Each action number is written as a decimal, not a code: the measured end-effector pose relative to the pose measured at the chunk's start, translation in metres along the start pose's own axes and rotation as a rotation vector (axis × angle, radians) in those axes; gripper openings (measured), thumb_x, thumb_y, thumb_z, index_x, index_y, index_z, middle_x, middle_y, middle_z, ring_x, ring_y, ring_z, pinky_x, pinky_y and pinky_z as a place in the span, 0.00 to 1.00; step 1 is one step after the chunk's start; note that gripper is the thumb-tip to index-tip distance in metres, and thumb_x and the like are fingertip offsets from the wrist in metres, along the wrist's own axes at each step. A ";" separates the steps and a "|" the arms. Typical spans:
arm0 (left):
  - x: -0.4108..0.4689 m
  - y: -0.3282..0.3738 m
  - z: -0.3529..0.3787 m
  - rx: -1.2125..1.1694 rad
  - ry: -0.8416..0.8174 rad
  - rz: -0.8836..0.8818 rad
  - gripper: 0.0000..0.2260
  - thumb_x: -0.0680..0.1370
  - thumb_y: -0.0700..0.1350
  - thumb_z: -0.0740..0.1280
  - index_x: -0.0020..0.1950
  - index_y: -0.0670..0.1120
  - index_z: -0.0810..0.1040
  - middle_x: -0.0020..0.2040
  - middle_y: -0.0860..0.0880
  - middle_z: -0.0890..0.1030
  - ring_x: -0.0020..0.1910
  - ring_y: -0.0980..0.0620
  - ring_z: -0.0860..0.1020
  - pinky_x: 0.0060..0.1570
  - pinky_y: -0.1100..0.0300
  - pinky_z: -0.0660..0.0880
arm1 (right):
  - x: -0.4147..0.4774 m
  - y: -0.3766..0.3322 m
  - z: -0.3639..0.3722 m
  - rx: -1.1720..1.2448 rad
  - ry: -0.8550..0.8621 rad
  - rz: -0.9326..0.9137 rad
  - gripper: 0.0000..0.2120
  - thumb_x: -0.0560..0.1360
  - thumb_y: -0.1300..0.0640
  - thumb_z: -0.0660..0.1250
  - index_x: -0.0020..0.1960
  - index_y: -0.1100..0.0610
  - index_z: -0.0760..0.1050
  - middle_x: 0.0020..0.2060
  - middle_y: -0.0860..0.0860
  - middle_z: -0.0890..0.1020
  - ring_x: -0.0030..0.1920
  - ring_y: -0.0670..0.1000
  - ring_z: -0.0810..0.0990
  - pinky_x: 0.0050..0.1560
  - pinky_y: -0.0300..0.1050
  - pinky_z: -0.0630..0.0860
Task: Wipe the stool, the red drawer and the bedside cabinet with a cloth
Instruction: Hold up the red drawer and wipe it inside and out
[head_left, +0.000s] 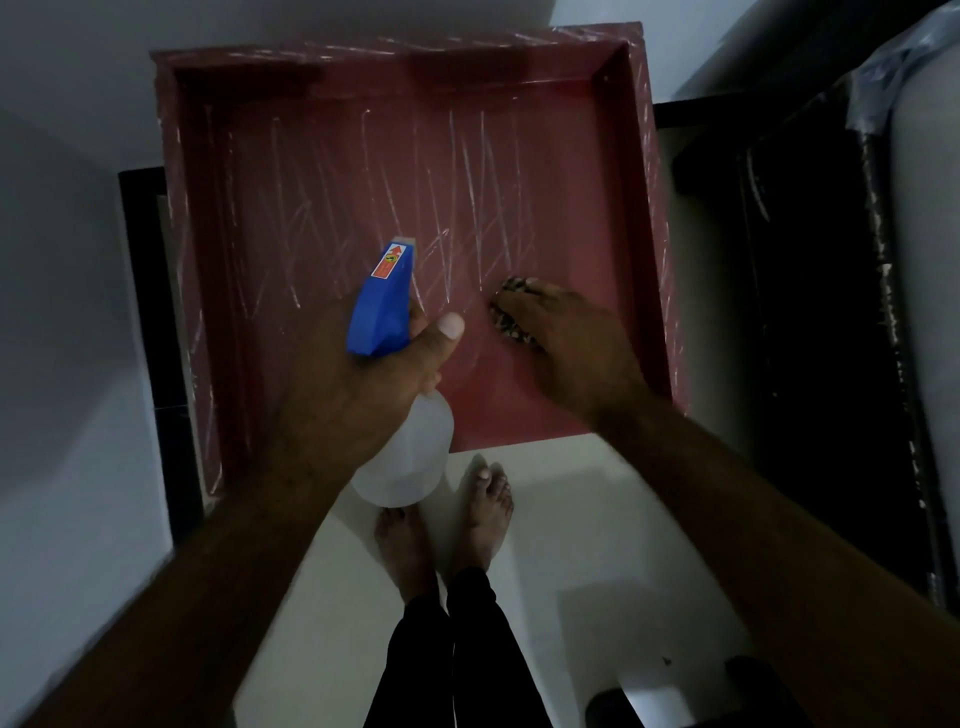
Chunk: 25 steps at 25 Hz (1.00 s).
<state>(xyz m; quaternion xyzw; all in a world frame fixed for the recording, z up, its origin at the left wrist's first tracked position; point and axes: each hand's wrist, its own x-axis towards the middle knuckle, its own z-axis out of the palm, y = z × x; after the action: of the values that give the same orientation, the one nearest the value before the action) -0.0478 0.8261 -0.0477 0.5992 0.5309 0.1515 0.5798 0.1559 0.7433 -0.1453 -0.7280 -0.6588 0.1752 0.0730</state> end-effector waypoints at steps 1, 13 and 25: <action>0.000 0.001 0.000 -0.009 0.004 0.001 0.19 0.76 0.52 0.72 0.49 0.35 0.74 0.39 0.34 0.80 0.38 0.46 0.85 0.43 0.60 0.82 | 0.004 0.008 -0.003 0.013 0.032 0.085 0.30 0.73 0.68 0.71 0.74 0.53 0.74 0.68 0.56 0.80 0.66 0.60 0.79 0.57 0.59 0.82; 0.015 -0.001 0.003 -0.056 0.023 -0.019 0.16 0.74 0.56 0.75 0.42 0.46 0.75 0.37 0.40 0.79 0.40 0.35 0.82 0.49 0.35 0.81 | 0.016 0.013 -0.011 0.020 0.031 0.092 0.29 0.74 0.69 0.69 0.73 0.53 0.74 0.69 0.55 0.79 0.66 0.59 0.79 0.58 0.58 0.82; 0.023 0.005 0.004 -0.043 0.012 0.021 0.16 0.76 0.48 0.73 0.45 0.36 0.73 0.37 0.35 0.78 0.40 0.32 0.80 0.42 0.42 0.79 | 0.023 0.013 -0.007 0.029 0.045 0.058 0.32 0.72 0.71 0.72 0.74 0.55 0.74 0.70 0.57 0.79 0.69 0.61 0.78 0.60 0.59 0.81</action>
<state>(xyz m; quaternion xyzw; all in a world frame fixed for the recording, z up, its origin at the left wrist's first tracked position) -0.0333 0.8440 -0.0550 0.5914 0.5245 0.1725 0.5876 0.1723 0.7648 -0.1472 -0.7495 -0.6329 0.1703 0.0929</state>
